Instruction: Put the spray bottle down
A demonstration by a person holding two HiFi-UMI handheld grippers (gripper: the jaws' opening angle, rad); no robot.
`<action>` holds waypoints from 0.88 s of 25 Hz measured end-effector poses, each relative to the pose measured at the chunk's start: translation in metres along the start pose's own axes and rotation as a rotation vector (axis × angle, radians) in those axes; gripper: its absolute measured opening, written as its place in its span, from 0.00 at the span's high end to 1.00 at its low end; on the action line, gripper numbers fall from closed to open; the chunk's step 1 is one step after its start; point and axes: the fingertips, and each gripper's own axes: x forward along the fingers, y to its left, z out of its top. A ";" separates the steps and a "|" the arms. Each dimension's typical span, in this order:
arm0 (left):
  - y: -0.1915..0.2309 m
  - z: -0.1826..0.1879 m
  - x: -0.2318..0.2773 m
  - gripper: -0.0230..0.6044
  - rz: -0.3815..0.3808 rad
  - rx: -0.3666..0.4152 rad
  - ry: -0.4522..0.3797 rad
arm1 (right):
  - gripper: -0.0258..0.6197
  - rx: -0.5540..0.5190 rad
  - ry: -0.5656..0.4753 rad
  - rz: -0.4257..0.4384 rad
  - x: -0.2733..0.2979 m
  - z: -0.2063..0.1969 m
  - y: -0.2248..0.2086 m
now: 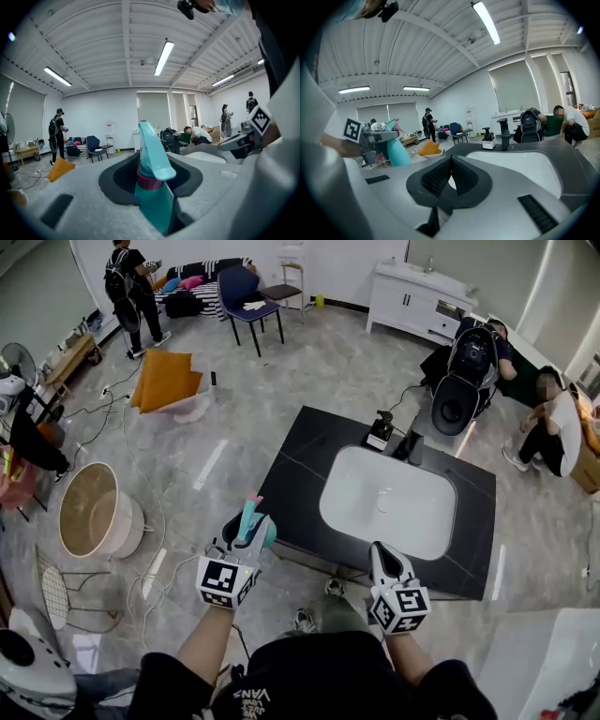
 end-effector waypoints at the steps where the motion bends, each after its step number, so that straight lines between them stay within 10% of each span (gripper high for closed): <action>1: 0.001 0.001 0.010 0.74 -0.011 0.005 0.000 | 0.96 0.003 -0.001 -0.006 0.001 0.001 -0.003; 22: 0.013 0.023 0.213 0.74 -0.104 0.120 -0.008 | 0.96 0.029 0.049 0.012 0.062 0.013 -0.087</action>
